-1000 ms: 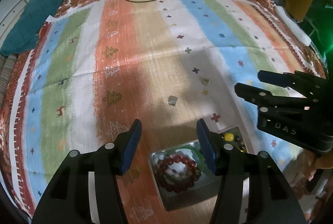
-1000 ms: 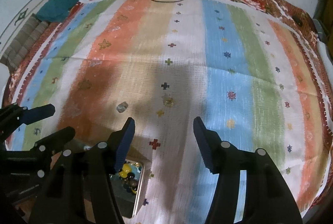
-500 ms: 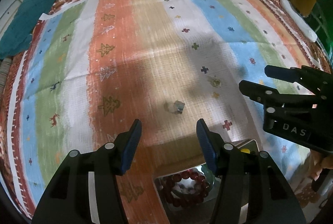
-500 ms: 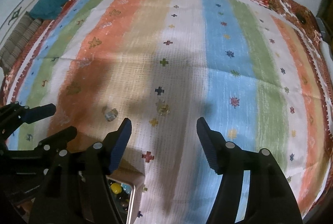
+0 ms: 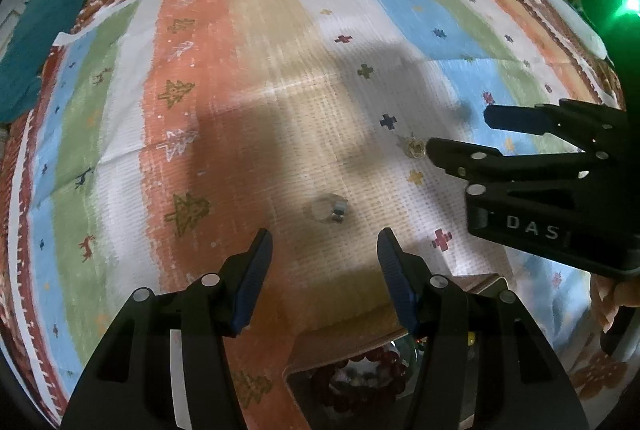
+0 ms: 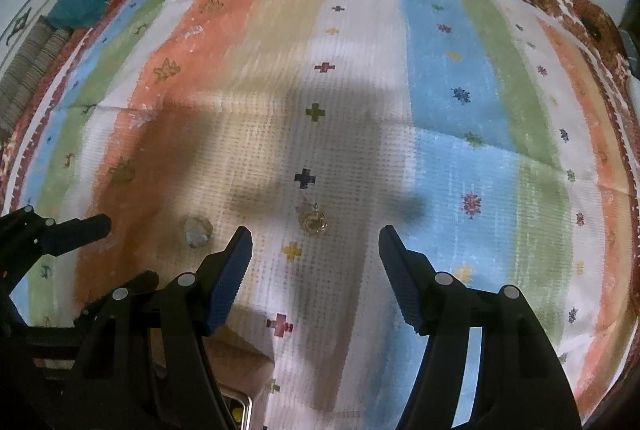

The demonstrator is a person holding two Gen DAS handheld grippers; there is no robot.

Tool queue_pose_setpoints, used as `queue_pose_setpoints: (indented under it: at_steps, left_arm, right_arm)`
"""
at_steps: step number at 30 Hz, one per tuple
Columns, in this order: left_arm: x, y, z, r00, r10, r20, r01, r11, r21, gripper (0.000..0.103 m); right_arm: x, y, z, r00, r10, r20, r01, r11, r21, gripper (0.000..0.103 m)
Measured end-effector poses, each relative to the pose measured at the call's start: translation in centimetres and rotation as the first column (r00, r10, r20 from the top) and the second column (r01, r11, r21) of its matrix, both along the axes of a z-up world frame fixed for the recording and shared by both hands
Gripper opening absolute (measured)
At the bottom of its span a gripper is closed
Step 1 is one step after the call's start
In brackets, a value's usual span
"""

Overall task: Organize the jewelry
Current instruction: 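Move both open tools toward the small silver charm and gold ring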

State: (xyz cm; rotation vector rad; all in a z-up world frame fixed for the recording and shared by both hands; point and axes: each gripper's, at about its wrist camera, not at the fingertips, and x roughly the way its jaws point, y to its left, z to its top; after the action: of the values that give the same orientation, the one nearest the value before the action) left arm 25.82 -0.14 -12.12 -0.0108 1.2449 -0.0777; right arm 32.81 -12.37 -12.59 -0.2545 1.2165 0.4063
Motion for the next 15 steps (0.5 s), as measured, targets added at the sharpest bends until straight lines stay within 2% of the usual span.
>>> queue_pose_setpoints:
  at_steps: [15]
  left_arm:
    - [1.7, -1.0, -2.3, 0.997, -0.043, -0.064, 0.043, 0.999, -0.009, 0.055]
  right_arm:
    - [1.6, 0.5, -2.3, 0.999, -0.017, -0.043, 0.016, 1.0, -0.024, 0.065]
